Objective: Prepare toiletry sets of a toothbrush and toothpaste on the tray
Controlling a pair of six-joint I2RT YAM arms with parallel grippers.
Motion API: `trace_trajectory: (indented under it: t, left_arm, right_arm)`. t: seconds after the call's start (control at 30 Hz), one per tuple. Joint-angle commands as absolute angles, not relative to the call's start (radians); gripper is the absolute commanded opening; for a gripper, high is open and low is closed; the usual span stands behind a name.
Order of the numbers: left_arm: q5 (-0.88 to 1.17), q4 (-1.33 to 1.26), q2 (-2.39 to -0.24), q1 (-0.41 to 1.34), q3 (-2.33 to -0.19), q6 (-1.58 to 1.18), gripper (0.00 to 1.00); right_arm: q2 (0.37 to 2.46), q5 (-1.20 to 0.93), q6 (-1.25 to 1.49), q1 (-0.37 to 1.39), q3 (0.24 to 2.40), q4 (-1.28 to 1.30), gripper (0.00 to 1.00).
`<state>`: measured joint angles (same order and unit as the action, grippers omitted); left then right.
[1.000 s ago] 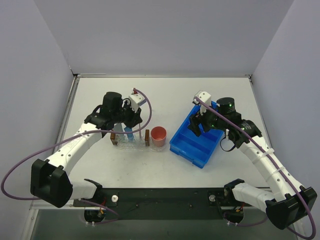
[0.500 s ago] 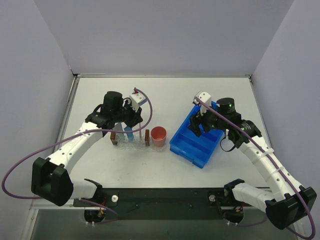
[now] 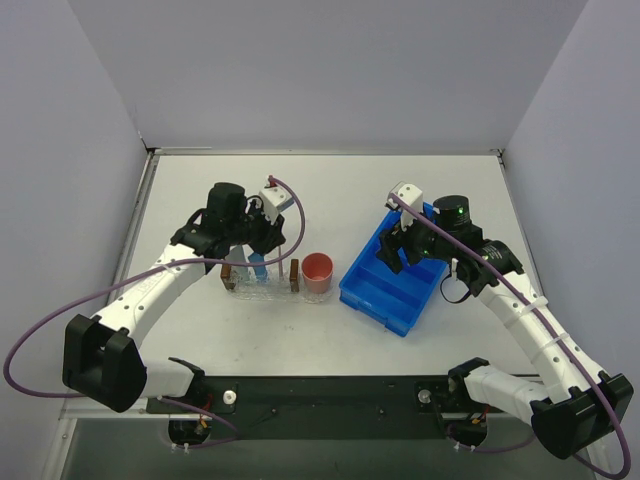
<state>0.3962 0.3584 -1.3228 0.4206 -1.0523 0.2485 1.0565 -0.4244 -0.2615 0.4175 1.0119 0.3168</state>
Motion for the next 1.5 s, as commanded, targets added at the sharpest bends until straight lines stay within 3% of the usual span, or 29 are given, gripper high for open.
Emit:
trace_trajectory:
  t: [0.0,0.27,0.57,0.7,0.73,0.97,1.33,1.47]
  left_arm:
    - [0.370,0.362,-1.322,0.423,-1.069,0.276,0.35]
    - [0.365,0.364,-1.305,0.423,-1.068,0.278,0.47]
    - [0.365,0.367,-1.295,0.423,-1.075,0.278,0.51]
    - [0.370,0.368,-1.276,0.423,-1.075,0.278,0.61]
    - [0.368,0.368,-1.272,0.423,-1.074,0.275,0.68]
    - [0.347,0.359,-1.212,0.423,-1.065,0.270,0.79]
    - [0.255,0.305,-1.077,0.402,-1.017,0.236,0.88]
    - [0.175,0.243,-1.003,0.368,-0.970,0.209,0.91]
  right_arm:
    - [1.046,-0.443,-0.255,0.411,1.014,0.290,0.68]
    - [1.052,-0.446,-0.255,0.411,1.017,0.290,0.68]
    - [1.054,-0.446,-0.255,0.411,1.020,0.291,0.68]
    - [1.055,-0.445,-0.256,0.410,1.019,0.291,0.68]
    - [1.057,-0.445,-0.258,0.410,1.019,0.291,0.68]
    - [1.057,-0.442,-0.261,0.408,1.017,0.291,0.68]
    - [1.046,-0.379,-0.287,0.408,1.017,0.291,0.68]
    - [1.052,-0.252,-0.255,0.408,1.022,0.279,0.68]
